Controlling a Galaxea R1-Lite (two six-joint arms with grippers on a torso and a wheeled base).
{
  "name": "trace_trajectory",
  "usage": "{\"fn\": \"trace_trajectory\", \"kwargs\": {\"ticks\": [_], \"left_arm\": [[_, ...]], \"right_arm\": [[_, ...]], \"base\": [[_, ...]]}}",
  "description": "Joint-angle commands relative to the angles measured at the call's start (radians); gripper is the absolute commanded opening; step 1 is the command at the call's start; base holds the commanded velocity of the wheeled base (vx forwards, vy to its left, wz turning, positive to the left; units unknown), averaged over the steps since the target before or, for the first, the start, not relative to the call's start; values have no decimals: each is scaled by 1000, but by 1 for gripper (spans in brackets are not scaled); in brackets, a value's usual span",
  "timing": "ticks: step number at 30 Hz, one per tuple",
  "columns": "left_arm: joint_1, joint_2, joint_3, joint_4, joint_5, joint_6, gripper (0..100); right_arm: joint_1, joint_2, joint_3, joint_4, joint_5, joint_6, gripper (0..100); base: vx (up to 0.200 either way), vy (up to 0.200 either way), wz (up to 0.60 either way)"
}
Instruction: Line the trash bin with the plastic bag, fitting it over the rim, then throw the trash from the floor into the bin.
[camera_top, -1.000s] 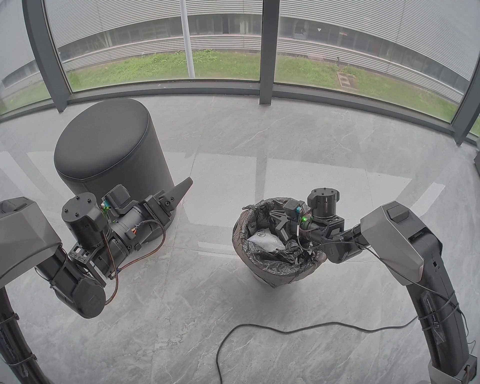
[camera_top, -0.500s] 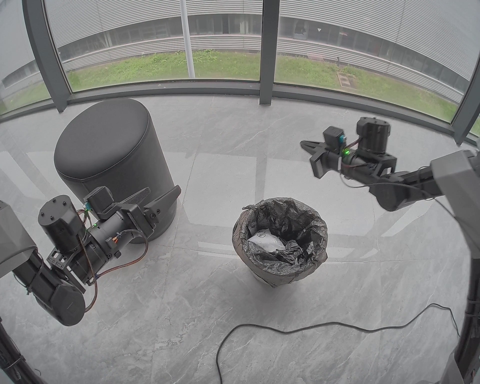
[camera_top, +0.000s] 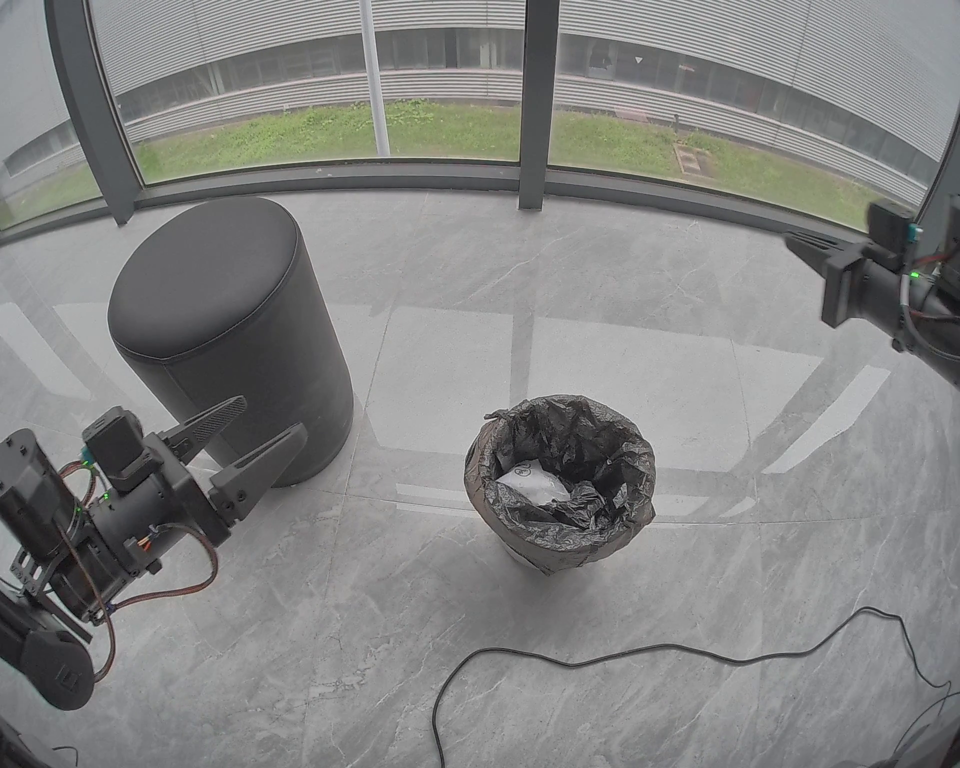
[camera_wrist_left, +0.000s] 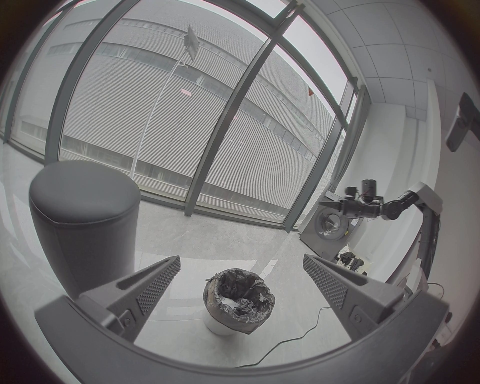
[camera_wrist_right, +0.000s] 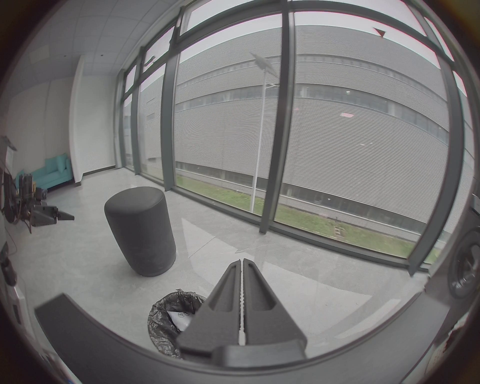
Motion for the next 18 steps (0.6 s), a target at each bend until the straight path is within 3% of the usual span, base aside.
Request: {"fn": "trace_trajectory", "kwargs": {"ticks": [1,3,5,6,8,10,11,13,17,18], "left_arm": [[273,-680,251,249,-84,98,100],[273,-863,251,434,-89,100,100],[275,-875,251,449,-89,100,100],[275,-1117,251,759,-83,100,100],[275,-1318,251,977,-84,100,100],[275,-1318,251,977,-84,100,100],[265,-1534,241,1256,-74,134,100],[222,-1577,251,1294,-38,149,100],[226,-1576,251,1351,-31,157,100],[226,-1577,251,1431,-22,198,100]], "right_arm": [[-155,-1048,680,156,-169,228,0],[-173,-1169,721,271,-169,225,0],[-173,-1177,724,280,-167,225,0],[-168,-1328,775,401,-164,225,0],[-168,-1440,801,486,-162,224,0],[-168,-1440,801,486,-162,224,0],[-173,-1471,839,516,-172,231,0],[-173,-1470,873,475,-158,228,0],[-173,-1470,982,454,-144,214,0],[-176,-1466,982,562,-169,205,0]], "base": [[0,0,0],[0,0,0],[0,0,0],[0,0,0],[0,0,0],[0,0,0],[0,0,0],[0,0,0],[0,0,0],[0,0,0]]}}
